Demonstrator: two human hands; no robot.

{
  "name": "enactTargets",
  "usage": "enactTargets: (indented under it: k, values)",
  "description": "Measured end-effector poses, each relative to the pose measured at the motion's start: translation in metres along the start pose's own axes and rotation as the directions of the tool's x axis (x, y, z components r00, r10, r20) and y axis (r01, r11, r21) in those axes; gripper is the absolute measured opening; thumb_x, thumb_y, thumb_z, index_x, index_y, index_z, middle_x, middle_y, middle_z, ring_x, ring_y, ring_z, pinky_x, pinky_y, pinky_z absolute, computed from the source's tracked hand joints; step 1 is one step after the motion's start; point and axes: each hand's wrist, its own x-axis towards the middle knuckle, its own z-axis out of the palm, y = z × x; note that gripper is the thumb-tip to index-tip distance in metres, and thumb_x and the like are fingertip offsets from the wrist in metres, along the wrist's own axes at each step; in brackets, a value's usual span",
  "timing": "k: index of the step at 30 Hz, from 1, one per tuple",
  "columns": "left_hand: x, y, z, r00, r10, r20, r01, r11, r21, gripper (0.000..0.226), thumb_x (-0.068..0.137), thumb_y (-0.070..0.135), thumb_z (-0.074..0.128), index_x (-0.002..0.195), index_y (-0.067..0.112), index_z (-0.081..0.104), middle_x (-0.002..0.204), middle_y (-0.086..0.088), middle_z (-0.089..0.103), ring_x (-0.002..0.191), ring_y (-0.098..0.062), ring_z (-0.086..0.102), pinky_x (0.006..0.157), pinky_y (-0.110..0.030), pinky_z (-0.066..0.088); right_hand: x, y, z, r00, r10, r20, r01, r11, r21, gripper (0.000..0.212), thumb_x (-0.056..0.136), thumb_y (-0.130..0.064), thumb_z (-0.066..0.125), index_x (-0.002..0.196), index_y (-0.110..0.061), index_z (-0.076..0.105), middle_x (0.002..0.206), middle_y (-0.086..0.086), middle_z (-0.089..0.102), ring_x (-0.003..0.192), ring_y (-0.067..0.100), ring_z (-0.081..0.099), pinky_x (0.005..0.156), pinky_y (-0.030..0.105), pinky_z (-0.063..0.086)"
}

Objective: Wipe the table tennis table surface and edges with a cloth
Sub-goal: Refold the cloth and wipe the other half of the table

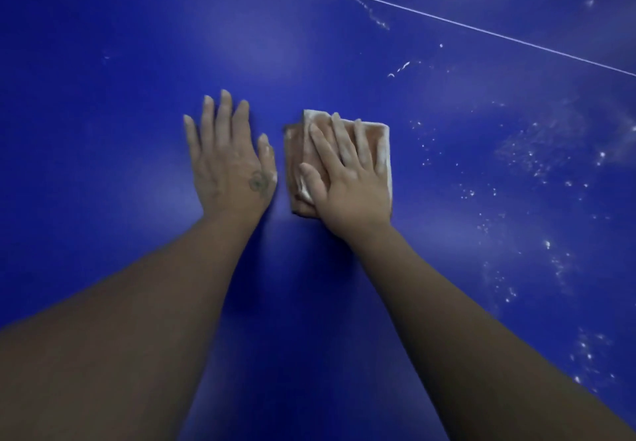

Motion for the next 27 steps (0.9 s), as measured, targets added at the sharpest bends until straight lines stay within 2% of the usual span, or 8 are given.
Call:
enactTargets:
  k: [2, 5, 10, 12, 15, 20, 23, 27]
  values:
    - [0.005, 0.001, 0.007, 1.0, -0.015, 0.022, 0.013, 0.995, 0.095, 0.066, 0.115, 0.046, 0.034, 0.172, 0.014, 0.031, 0.181, -0.011, 0.021, 0.17, -0.033, 0.011, 0.136, -0.061, 0.003, 0.006, 0.033, -0.003, 0.998, 0.037, -0.045, -0.037, 0.999, -0.016, 0.064, 0.109, -0.06, 0.035, 0.169, -0.04, 0.028, 0.179, -0.009, 0.019, 0.167, 0.021, 0.009, 0.133, 0.056, 0.004]
    - [0.005, 0.008, 0.011, 0.997, -0.059, 0.049, 0.049, 0.983, 0.179, 0.07, 0.114, 0.055, 0.025, 0.175, 0.022, 0.018, 0.184, -0.006, 0.009, 0.17, -0.03, 0.002, 0.135, -0.063, 0.0, -0.003, 0.096, -0.017, 0.981, 0.186, -0.061, -0.19, 0.98, -0.059, 0.062, 0.11, -0.053, 0.038, 0.169, -0.036, 0.029, 0.179, -0.005, 0.02, 0.167, 0.023, 0.012, 0.132, 0.058, 0.009]
    - [0.007, 0.011, 0.01, 0.993, -0.088, 0.079, 0.072, 0.98, 0.187, 0.07, 0.114, 0.055, 0.026, 0.176, 0.024, 0.015, 0.184, -0.004, 0.006, 0.17, -0.028, -0.002, 0.136, -0.061, -0.002, -0.026, 0.138, -0.035, 0.938, 0.346, 0.005, -0.344, 0.934, -0.098, 0.066, 0.109, -0.053, 0.024, 0.172, -0.032, 0.02, 0.181, -0.001, 0.011, 0.168, 0.025, 0.001, 0.132, 0.06, 0.003]
    - [0.008, 0.011, 0.012, 0.993, -0.096, 0.072, 0.08, 0.977, 0.195, 0.069, 0.114, 0.055, 0.024, 0.176, 0.024, 0.016, 0.184, -0.004, 0.007, 0.17, -0.028, -0.001, 0.136, -0.06, -0.002, -0.019, 0.12, -0.029, 0.942, 0.335, 0.015, -0.332, 0.937, -0.107, 0.066, 0.109, -0.054, 0.024, 0.172, -0.036, 0.016, 0.181, -0.003, 0.007, 0.168, 0.024, -0.001, 0.133, 0.06, 0.001]
    - [0.009, 0.01, 0.015, 0.992, -0.105, 0.076, 0.089, 0.978, 0.191, 0.073, 0.11, 0.059, 0.019, 0.176, 0.026, 0.017, 0.184, -0.002, 0.007, 0.17, -0.026, -0.001, 0.136, -0.059, -0.002, 0.012, 0.075, -0.015, 0.981, 0.192, 0.014, -0.19, 0.977, -0.097, 0.065, 0.109, -0.058, 0.028, 0.171, -0.042, 0.015, 0.181, -0.007, 0.005, 0.168, 0.022, -0.001, 0.133, 0.058, -0.002]
    - [0.008, 0.006, 0.02, 0.997, -0.078, 0.011, 0.076, 0.987, 0.145, 0.07, 0.11, 0.055, 0.031, 0.173, 0.023, 0.029, 0.183, -0.004, 0.018, 0.17, -0.028, 0.009, 0.136, -0.061, 0.005, 0.095, 0.023, -0.002, 0.995, 0.085, -0.041, -0.086, 0.996, -0.005, 0.063, 0.109, -0.061, 0.028, 0.169, -0.042, 0.028, 0.18, -0.008, 0.013, 0.168, 0.023, 0.001, 0.132, 0.058, 0.001]
    - [0.009, 0.003, 0.024, 0.998, -0.059, -0.026, 0.062, 0.989, 0.137, 0.068, 0.11, 0.051, 0.036, 0.172, 0.022, 0.033, 0.182, -0.006, 0.023, 0.17, -0.028, 0.012, 0.136, -0.059, 0.004, 0.126, 0.032, 0.0, 0.998, 0.029, -0.055, -0.03, 0.999, -0.013, 0.062, 0.108, -0.063, 0.029, 0.167, -0.042, 0.033, 0.179, -0.009, 0.017, 0.168, 0.022, 0.005, 0.132, 0.056, 0.001]
    - [0.008, 0.003, 0.026, 0.998, -0.047, -0.038, 0.051, 0.993, 0.106, 0.067, 0.11, 0.048, 0.038, 0.17, 0.019, 0.037, 0.181, -0.007, 0.025, 0.17, -0.029, 0.014, 0.136, -0.06, 0.005, 0.128, 0.099, -0.01, 0.98, 0.178, -0.093, -0.186, 0.979, -0.081, 0.062, 0.109, -0.06, 0.03, 0.168, -0.042, 0.029, 0.179, -0.008, 0.02, 0.167, 0.024, 0.013, 0.133, 0.055, 0.005]
